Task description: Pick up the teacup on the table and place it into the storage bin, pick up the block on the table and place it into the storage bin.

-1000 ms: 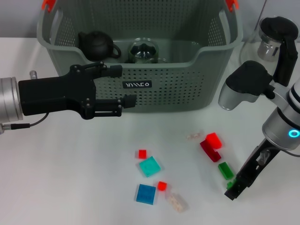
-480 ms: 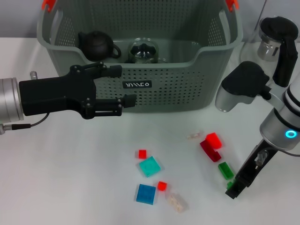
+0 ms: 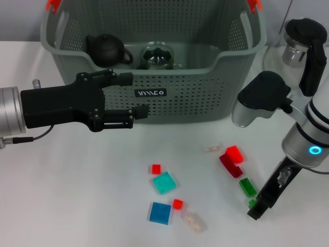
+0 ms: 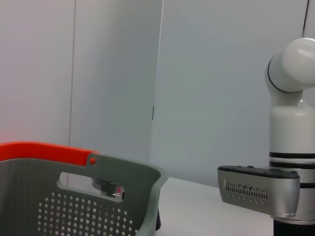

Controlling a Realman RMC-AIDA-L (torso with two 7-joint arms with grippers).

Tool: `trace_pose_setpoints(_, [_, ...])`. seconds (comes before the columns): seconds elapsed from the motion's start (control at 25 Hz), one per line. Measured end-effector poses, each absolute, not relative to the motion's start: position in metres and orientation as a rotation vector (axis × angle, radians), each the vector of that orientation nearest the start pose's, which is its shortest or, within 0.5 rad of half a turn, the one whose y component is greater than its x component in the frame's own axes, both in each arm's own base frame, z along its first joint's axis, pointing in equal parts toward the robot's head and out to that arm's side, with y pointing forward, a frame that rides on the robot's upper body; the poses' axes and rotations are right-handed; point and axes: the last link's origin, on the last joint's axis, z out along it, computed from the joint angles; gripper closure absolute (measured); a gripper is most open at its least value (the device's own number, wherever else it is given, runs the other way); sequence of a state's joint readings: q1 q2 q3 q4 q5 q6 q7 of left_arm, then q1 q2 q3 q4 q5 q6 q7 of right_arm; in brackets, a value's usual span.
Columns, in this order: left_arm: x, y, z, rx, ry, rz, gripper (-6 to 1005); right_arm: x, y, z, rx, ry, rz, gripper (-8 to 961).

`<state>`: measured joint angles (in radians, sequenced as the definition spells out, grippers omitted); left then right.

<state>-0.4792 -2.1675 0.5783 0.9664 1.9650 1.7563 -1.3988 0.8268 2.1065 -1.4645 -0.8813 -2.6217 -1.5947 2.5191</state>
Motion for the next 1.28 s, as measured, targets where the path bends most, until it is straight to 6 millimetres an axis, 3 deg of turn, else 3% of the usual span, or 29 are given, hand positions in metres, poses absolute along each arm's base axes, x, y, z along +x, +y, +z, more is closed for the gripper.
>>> trace_pose_setpoints(0.4, [-0.233,0.3155,0.0352,-2.676,-0.386,-0.845,137,0.193,0.3429,-0.0607,-2.732,1.012,-0.923,310])
trace_pose_setpoints(0.76, [-0.2353,0.3152,0.0357,-2.666,-0.394,-0.853,137,0.1944,0.3441,-0.059,-2.712,1.013,-0.925,517])
trace_pose_setpoints(1.28, [-0.2359,0.3141,0.036,-2.667,-0.396,-0.858,137,0.1936,0.3454,-0.0518,-2.705,1.011,-0.884,516])
